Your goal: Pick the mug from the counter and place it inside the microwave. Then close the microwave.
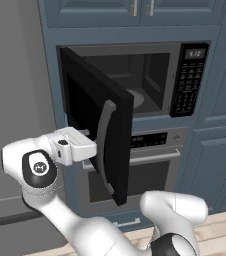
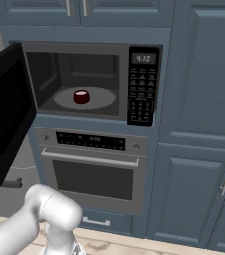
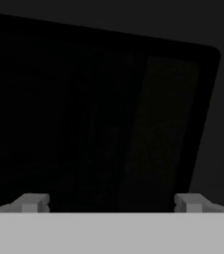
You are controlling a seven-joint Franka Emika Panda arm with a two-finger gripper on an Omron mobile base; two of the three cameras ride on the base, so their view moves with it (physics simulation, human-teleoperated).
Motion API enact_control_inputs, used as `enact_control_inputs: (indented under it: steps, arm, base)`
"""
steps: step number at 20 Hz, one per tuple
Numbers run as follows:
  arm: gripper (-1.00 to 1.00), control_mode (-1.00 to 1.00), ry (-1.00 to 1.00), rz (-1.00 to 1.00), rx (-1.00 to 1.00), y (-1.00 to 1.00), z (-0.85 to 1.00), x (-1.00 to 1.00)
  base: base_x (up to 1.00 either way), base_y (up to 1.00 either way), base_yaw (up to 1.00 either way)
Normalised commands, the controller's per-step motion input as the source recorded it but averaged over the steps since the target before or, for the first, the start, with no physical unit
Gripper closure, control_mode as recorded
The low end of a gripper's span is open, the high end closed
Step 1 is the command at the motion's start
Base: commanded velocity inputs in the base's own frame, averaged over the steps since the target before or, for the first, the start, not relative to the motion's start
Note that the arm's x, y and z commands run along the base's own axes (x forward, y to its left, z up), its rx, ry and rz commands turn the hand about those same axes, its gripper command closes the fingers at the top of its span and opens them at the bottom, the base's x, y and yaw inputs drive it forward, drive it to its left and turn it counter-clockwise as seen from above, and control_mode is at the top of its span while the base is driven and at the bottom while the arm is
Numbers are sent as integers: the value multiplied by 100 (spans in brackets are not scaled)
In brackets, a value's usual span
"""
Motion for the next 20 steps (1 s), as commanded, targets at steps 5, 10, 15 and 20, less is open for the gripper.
enact_control_inputs:
  steps: [5, 10, 15, 20]
  arm:
    - [-100, -100, -2, 5, 0, -38, 0, 32]
    - [-100, -100, -3, 4, 0, -42, 0, 23]
    - [-100, -100, -4, 3, 0, -48, 0, 23]
    - [-100, -100, -5, 3, 0, -53, 0, 31]
  base:
    - [0, 0, 0]
    - [0, 0, 0]
    - [0, 0, 0]
    - [0, 0, 0]
